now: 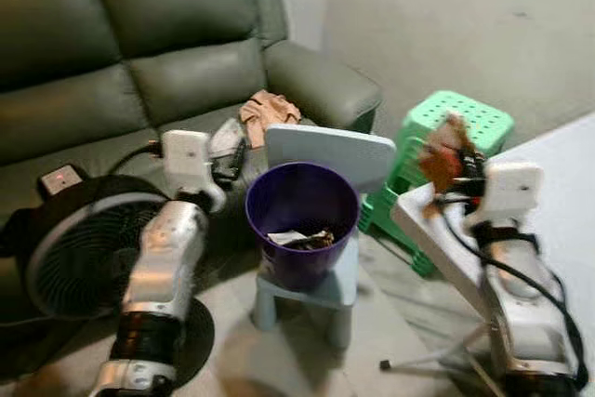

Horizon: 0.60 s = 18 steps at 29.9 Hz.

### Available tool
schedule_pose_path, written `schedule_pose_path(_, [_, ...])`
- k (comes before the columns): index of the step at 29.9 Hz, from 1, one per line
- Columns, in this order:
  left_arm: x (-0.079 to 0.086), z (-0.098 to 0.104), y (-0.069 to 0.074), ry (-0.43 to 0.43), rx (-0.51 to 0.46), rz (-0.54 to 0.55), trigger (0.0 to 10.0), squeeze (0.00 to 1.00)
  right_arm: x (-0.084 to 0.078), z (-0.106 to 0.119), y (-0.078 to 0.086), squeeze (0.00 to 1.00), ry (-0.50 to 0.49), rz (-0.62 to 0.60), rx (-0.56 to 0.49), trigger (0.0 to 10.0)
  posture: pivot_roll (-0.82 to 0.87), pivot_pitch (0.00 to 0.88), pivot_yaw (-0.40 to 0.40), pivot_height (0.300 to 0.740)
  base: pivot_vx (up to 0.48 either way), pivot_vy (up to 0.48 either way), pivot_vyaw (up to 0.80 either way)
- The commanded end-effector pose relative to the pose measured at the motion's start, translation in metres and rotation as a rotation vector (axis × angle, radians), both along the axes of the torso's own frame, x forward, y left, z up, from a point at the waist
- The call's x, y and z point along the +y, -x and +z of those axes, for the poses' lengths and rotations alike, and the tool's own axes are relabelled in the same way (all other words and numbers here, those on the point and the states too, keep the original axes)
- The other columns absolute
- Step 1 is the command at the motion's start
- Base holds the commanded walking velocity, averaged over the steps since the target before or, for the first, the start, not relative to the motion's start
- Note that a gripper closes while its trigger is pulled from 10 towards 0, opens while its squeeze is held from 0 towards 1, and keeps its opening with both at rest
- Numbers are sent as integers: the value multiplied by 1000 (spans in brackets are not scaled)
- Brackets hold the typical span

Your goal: Picking trash to rubbish bin

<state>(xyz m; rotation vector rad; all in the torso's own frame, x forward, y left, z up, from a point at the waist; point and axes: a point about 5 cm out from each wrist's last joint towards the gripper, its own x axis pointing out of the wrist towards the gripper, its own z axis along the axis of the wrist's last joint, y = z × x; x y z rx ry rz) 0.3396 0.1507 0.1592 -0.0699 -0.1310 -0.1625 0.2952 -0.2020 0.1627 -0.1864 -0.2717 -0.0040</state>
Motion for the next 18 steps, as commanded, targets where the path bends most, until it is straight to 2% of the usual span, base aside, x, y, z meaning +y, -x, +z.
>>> schedule_pose_path(1, [-7, 1, 0, -10, 1, -14, 10000, 0, -5, 1, 1, 0, 4, -6, 0, 10000, 37, 0, -9, 740, 0, 0, 563])
schedule_pose_path(4, [-7, 1, 0, -13, 4, -13, 10000, 0, -5, 1, 1, 0, -58, 13, -1, 10000, 38, 0, -10, 740, 0, 0, 0])
schedule_pose_path(13, [-7, 1, 2, -33, -19, -19, 10000, 0, -4, -3, 1, 0, -48, 45, 28, 10000, 38, 0, -12, 740, 0, 0, 0])
schedule_pose_path(18, [-9, 0, 5, 10, 12, -66, 10000, 0, -9, -3, 0, 0, -26, 66, 41, 10000, 42, 0, -22, 740, 0, 0, 0])
